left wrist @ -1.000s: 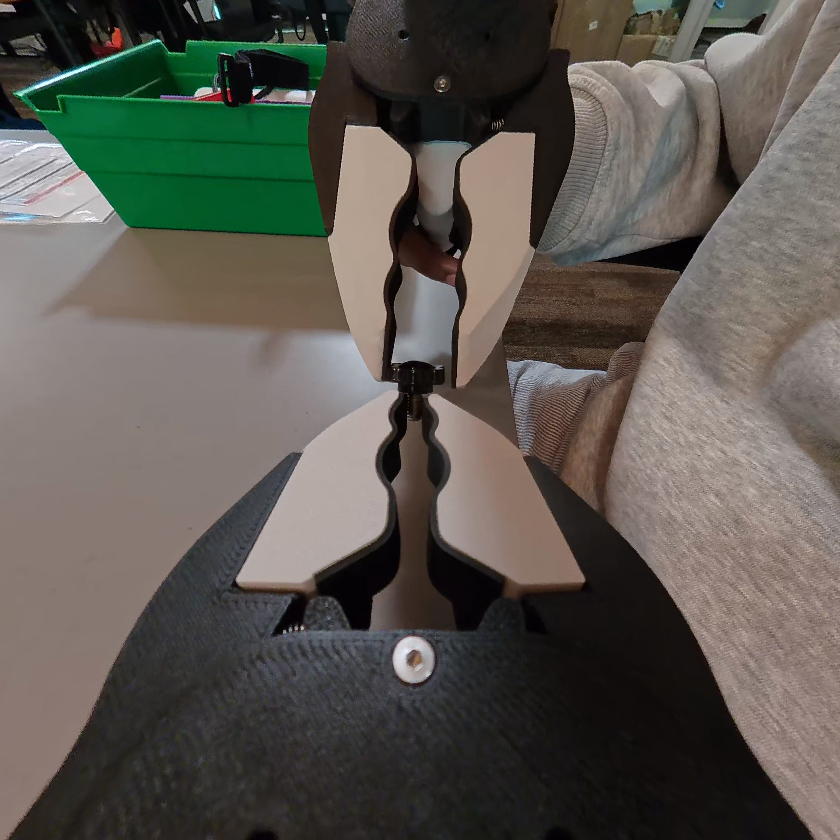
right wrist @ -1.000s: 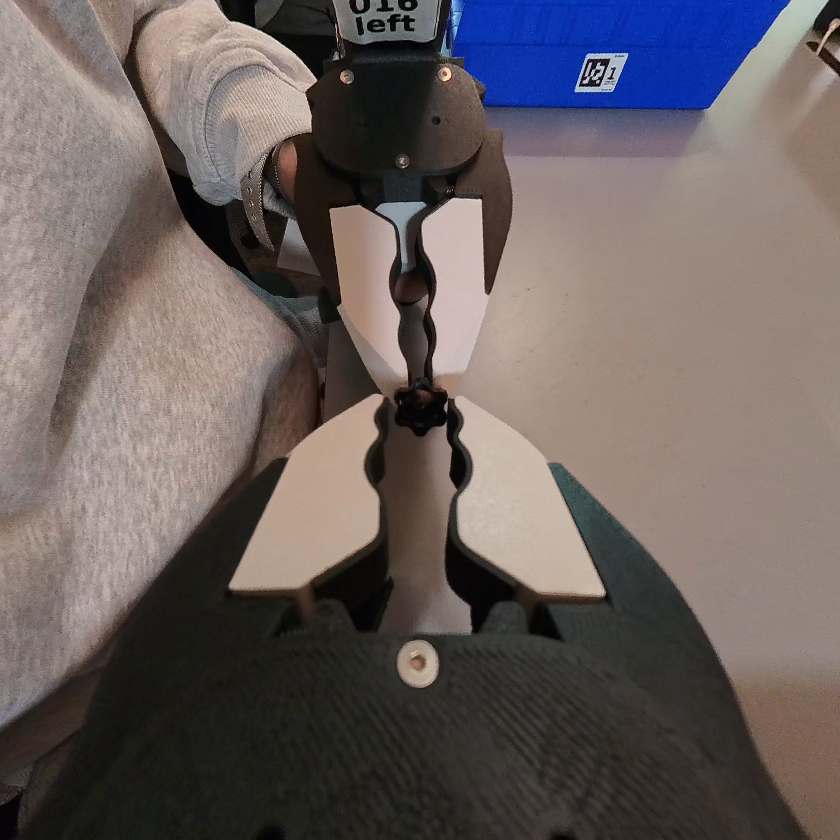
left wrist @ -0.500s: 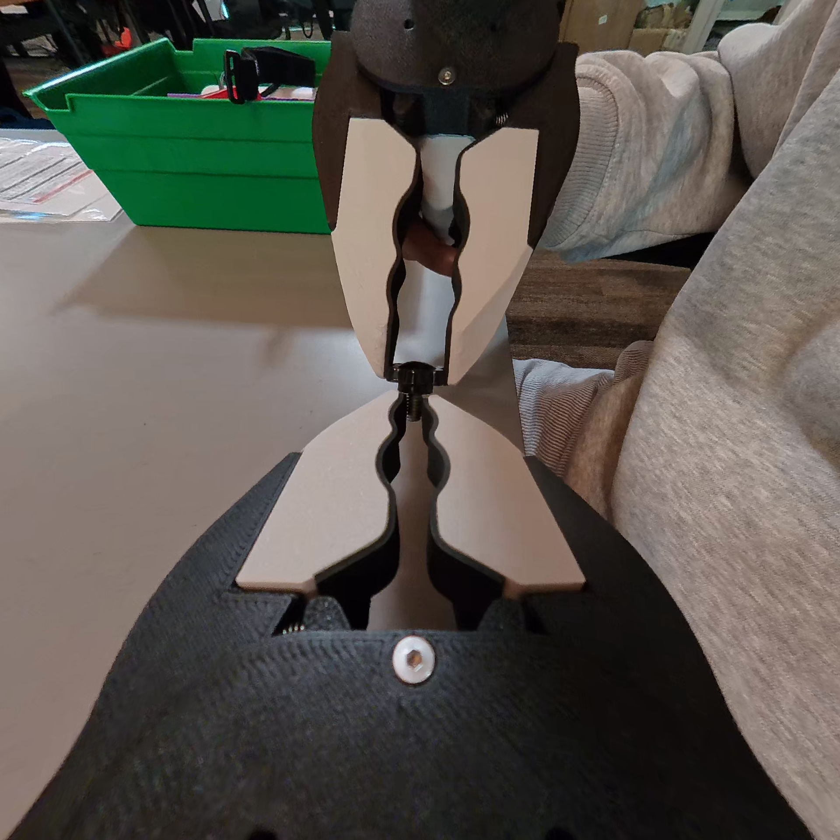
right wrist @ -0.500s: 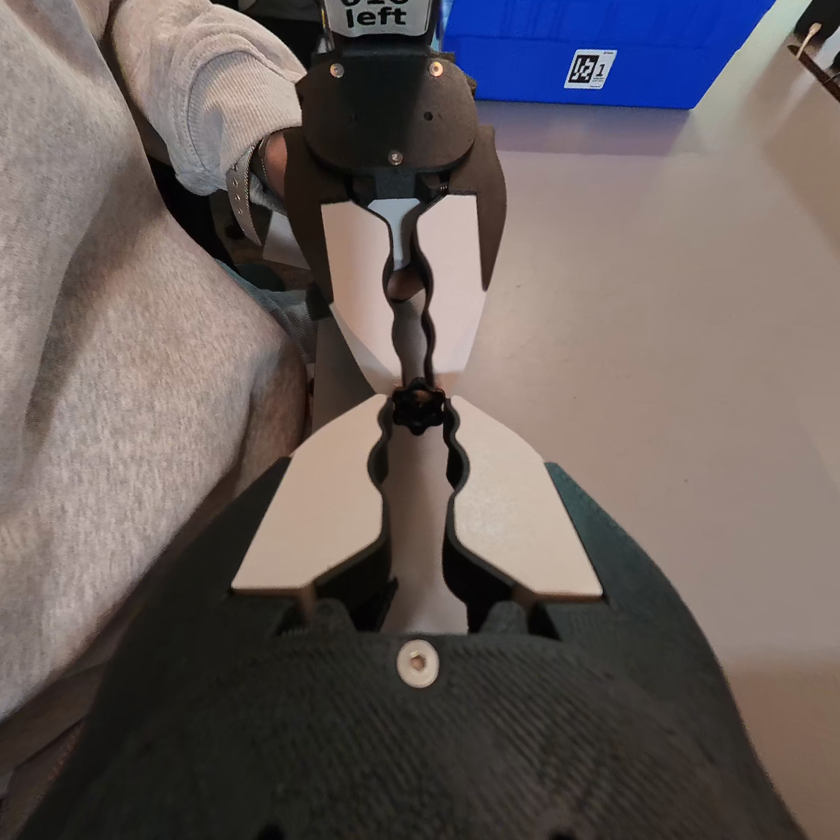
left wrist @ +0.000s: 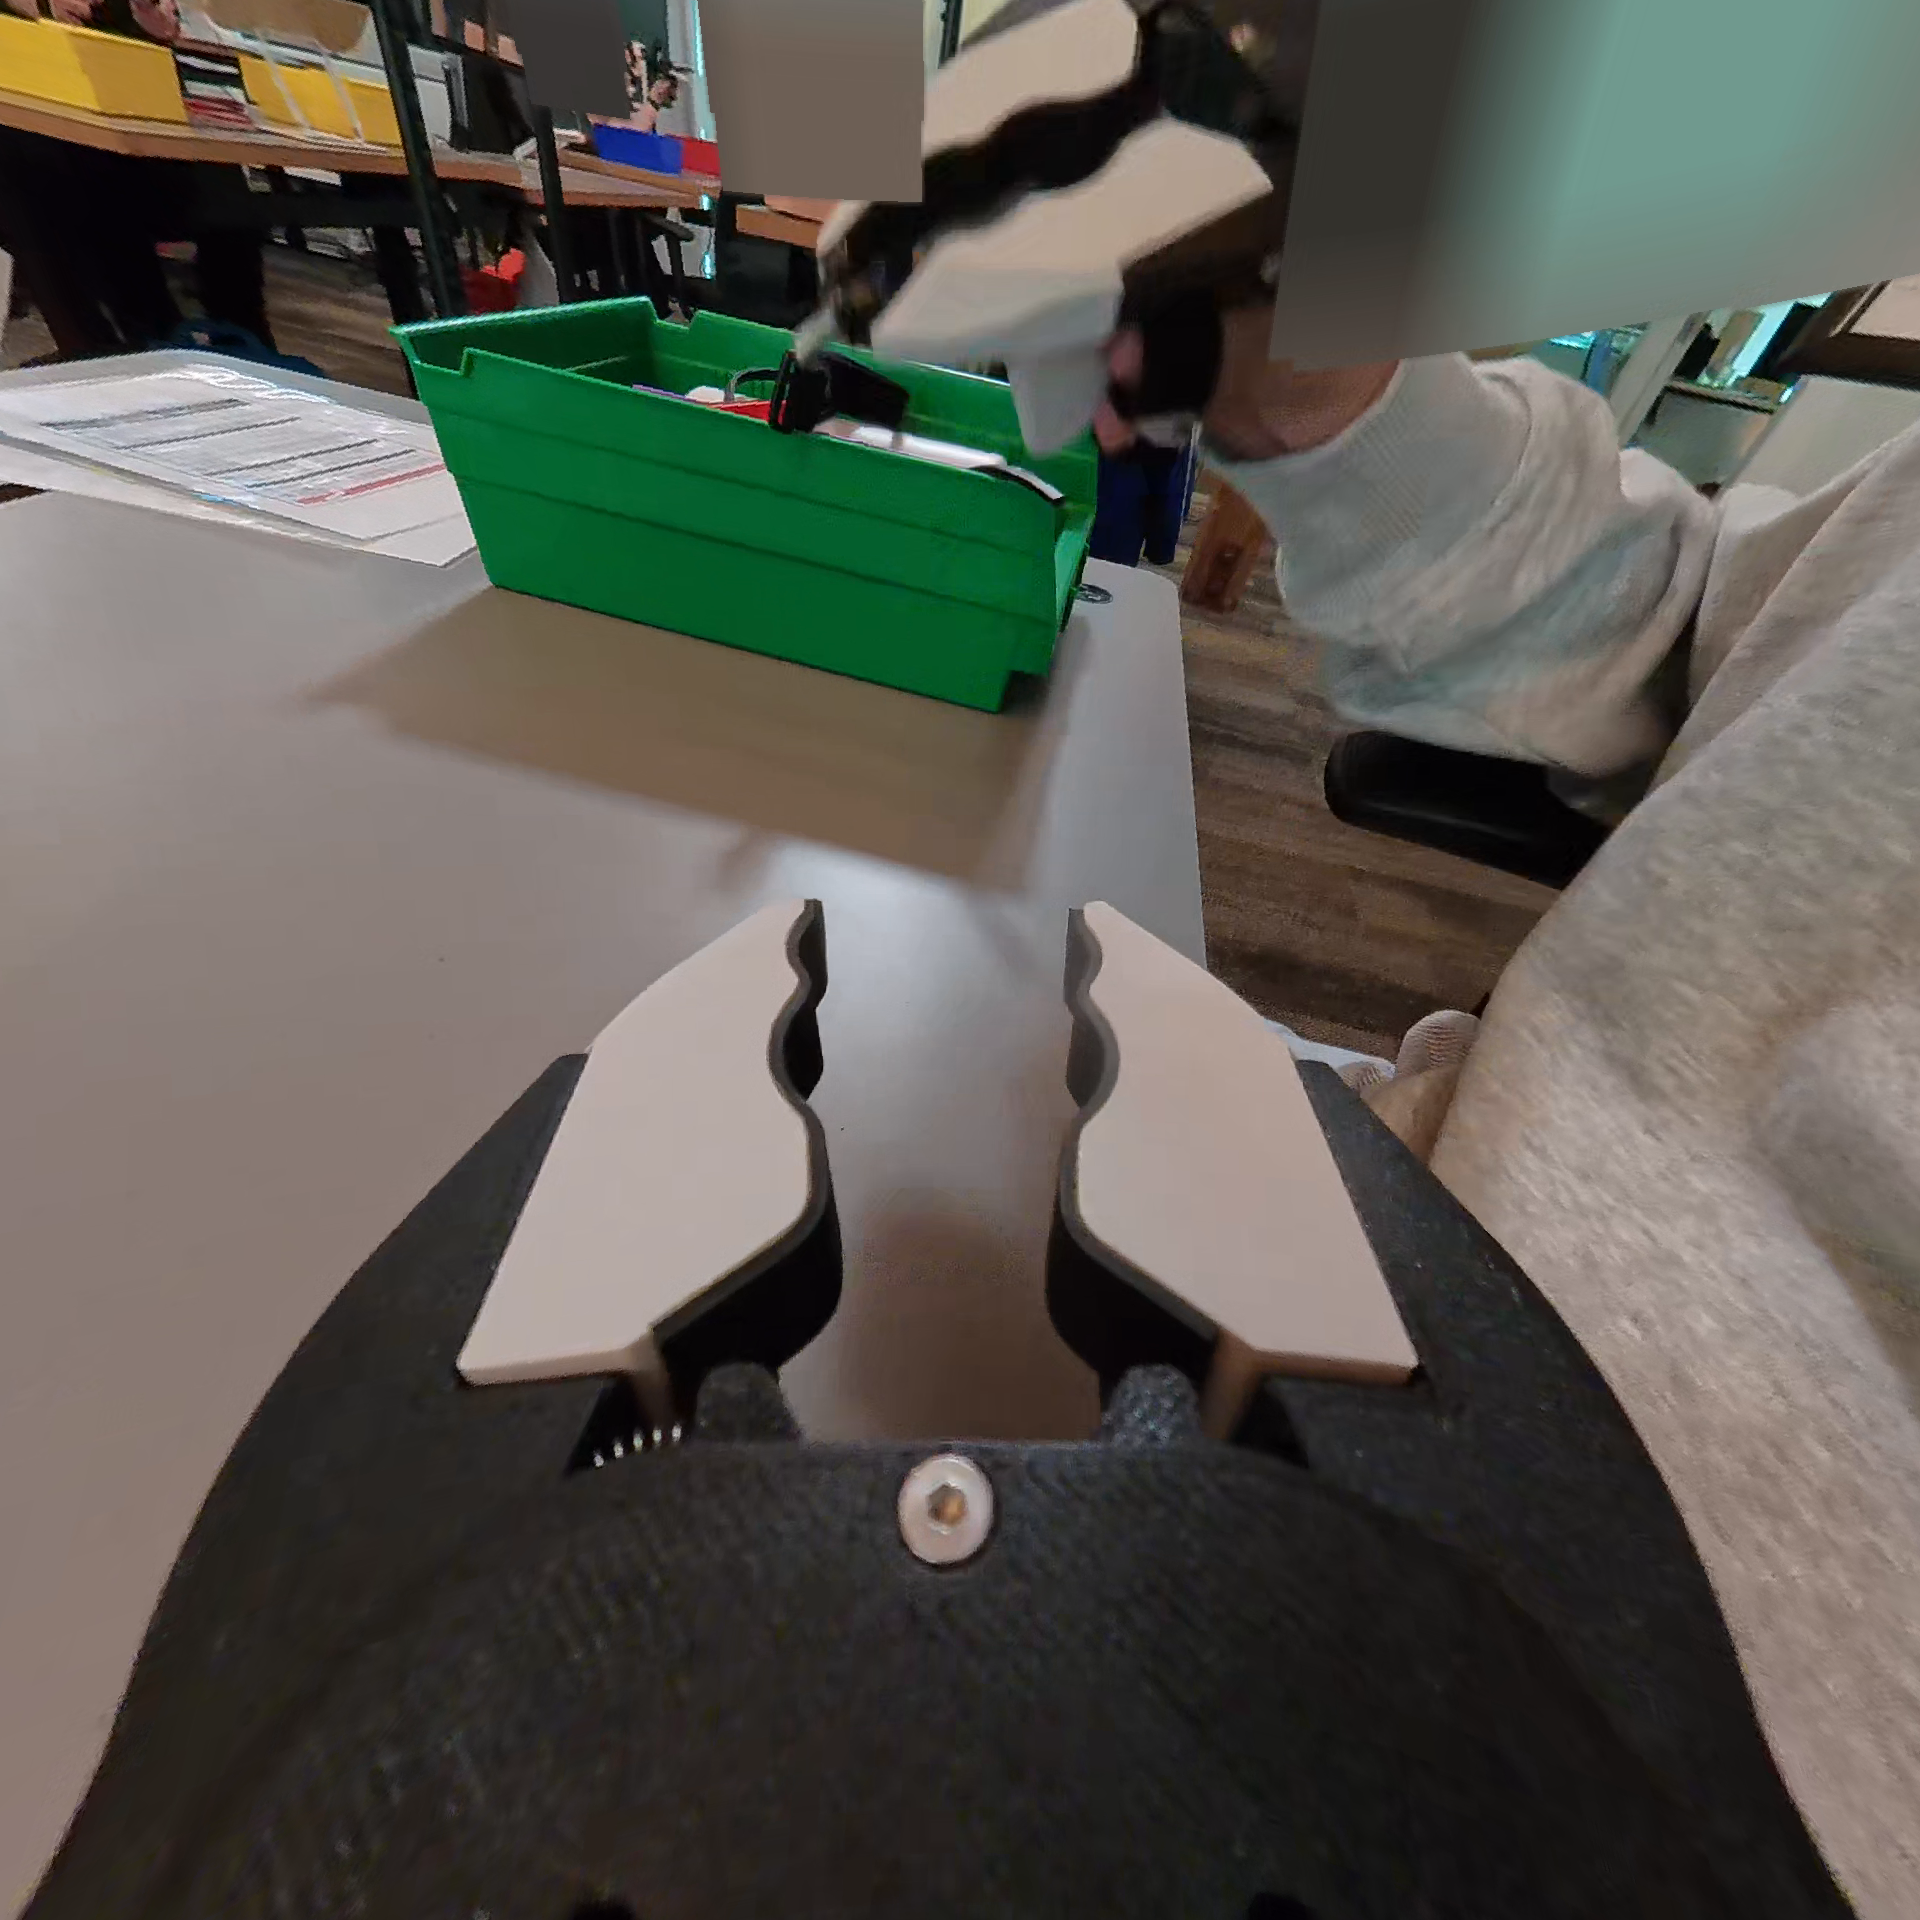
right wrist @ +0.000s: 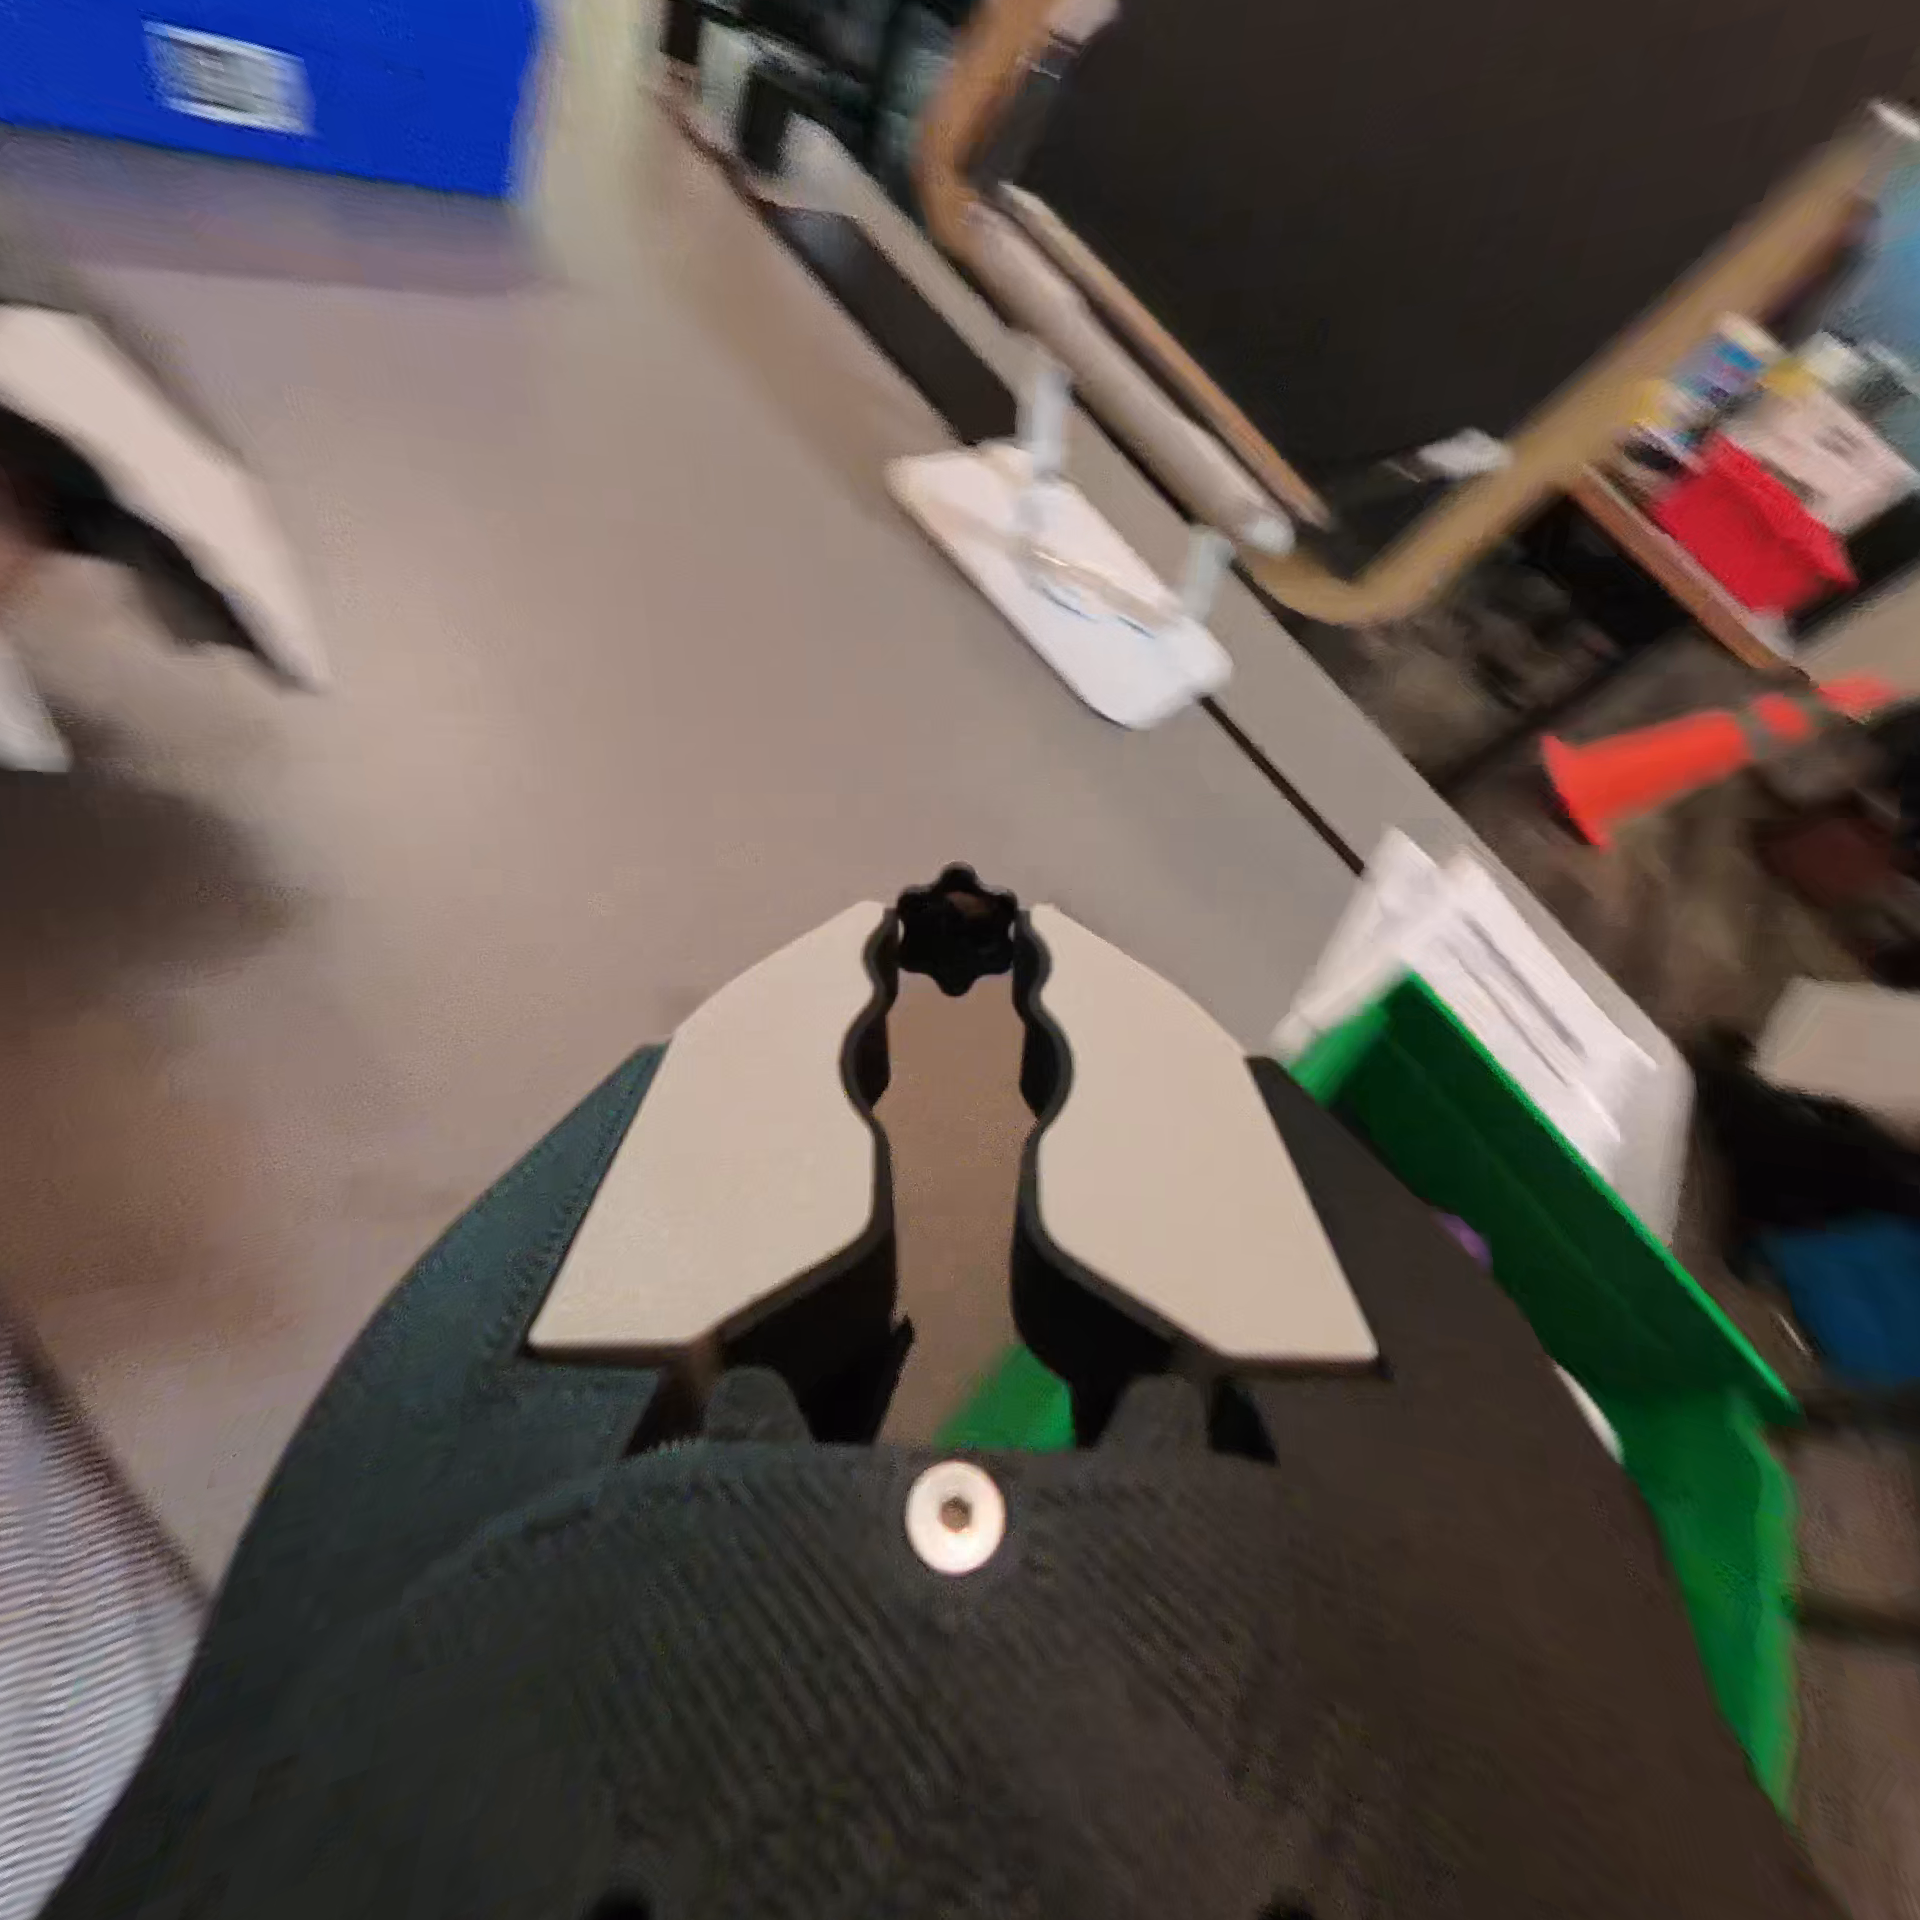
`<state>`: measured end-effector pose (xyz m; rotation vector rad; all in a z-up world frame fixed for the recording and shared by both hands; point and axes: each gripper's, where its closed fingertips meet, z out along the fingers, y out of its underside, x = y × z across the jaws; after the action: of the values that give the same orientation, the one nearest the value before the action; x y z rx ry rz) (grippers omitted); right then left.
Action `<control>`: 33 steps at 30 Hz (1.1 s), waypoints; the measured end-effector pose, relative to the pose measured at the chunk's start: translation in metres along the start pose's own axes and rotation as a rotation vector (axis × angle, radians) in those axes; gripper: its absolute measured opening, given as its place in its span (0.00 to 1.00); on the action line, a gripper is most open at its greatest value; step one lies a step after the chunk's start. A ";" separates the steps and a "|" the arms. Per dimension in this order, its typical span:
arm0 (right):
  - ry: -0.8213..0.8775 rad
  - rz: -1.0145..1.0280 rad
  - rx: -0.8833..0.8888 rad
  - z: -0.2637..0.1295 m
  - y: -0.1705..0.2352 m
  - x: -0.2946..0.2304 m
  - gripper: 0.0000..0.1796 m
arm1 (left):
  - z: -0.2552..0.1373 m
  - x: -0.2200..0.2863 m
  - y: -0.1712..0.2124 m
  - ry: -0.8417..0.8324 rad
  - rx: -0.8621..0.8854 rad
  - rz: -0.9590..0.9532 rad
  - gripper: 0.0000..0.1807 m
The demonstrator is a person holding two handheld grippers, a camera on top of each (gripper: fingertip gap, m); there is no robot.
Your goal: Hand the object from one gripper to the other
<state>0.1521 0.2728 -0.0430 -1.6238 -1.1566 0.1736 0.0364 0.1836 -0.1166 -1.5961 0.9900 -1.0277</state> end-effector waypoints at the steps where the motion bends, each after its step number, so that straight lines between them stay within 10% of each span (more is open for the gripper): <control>1: 0.083 0.032 -0.031 -0.011 0.010 0.024 0.12 | 0.000 0.001 0.000 0.000 -0.003 0.005 0.24; 10: 0.290 0.327 -0.211 -0.060 0.098 0.112 0.22 | 0.002 -0.001 0.001 0.009 0.002 -0.028 0.23; 21: 0.329 0.201 -0.056 -0.075 0.040 0.106 0.17 | 0.002 -0.003 0.000 0.021 0.025 -0.087 0.23; 33: -0.281 0.271 0.264 0.019 -0.045 -0.077 0.18 | -0.001 -0.003 -0.005 0.021 0.046 -0.092 0.22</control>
<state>0.0748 0.2257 -0.0470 -1.5438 -1.0641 0.7193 0.0349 0.1871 -0.1123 -1.6086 0.9075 -1.1240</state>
